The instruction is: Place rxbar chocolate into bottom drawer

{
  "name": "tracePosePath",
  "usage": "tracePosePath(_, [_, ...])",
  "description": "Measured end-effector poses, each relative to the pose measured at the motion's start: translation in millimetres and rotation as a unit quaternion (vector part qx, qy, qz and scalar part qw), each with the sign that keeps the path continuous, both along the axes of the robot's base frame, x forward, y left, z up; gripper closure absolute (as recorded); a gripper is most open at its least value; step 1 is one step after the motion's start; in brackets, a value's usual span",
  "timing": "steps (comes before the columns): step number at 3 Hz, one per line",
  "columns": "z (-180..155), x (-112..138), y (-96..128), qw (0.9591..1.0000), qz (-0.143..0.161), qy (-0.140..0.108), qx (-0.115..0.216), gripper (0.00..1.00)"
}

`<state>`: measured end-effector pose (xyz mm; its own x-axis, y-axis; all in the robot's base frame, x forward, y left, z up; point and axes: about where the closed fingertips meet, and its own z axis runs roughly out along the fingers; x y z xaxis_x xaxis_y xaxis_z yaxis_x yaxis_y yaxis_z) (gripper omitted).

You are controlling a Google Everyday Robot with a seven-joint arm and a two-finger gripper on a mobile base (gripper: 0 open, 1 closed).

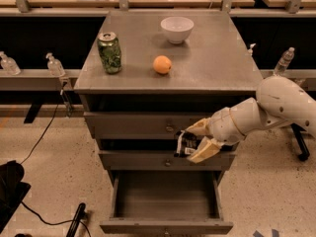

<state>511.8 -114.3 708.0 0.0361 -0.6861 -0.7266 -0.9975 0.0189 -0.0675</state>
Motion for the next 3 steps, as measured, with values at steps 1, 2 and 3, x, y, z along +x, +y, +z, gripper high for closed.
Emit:
tracePosePath(1, [-27.7, 7.8, 4.7, 0.9995, -0.013, 0.006, 0.028, 1.00])
tracePosePath(2, [-117.1, 18.6, 15.6, 0.9945, -0.046, 0.009, 0.094, 1.00])
tracePosePath(3, [-196.9, 24.1, 16.7, 0.9906, -0.069, 0.019, 0.117, 1.00])
